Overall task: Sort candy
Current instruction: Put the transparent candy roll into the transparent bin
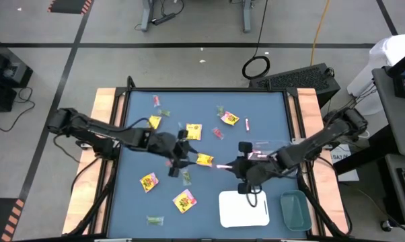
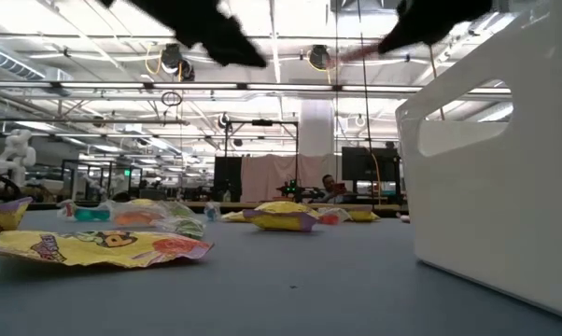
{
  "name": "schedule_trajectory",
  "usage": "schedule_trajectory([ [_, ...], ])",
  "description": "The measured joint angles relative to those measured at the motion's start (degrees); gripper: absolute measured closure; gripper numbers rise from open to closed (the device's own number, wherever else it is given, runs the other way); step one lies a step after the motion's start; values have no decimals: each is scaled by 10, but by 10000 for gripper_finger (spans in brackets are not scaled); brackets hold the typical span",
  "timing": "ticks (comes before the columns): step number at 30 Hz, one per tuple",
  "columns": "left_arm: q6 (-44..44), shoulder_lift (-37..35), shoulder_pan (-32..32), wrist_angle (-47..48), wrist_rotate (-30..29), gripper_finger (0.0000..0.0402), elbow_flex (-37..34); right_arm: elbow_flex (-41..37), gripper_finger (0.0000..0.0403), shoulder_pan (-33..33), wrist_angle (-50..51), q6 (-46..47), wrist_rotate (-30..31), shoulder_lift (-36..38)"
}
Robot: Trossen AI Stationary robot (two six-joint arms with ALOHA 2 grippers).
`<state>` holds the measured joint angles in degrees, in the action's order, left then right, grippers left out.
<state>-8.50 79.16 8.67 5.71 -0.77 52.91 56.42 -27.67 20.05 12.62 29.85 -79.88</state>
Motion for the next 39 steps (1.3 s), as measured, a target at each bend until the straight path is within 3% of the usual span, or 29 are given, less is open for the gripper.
schedule_trajectory([
  [8, 51, -27, 36, -142, -52, 203, -112, -1, 351, -27, -43, -78, 89, 77],
  [11, 52, -27, 50, -169, -68, 203, -131, -24, 351, -27, -110, -115, 89, 98],
  [16, 52, -27, 64, -177, -81, 203, -133, -91, 351, -12, -273, -155, 86, 109],
  [24, 48, -27, 71, -223, -82, 203, -133, -207, 351, 16, -645, -208, 76, 108],
  [27, 47, -27, 71, -238, -82, 203, -133, -232, 351, 19, -723, -221, 77, 107],
  [36, 47, -27, 71, -250, -82, 203, -133, -239, 351, 16, -733, -229, 70, 105],
  [39, 48, -27, 71, -251, -82, 203, -133, -239, 351, 16, -729, -258, 14, 105],
])
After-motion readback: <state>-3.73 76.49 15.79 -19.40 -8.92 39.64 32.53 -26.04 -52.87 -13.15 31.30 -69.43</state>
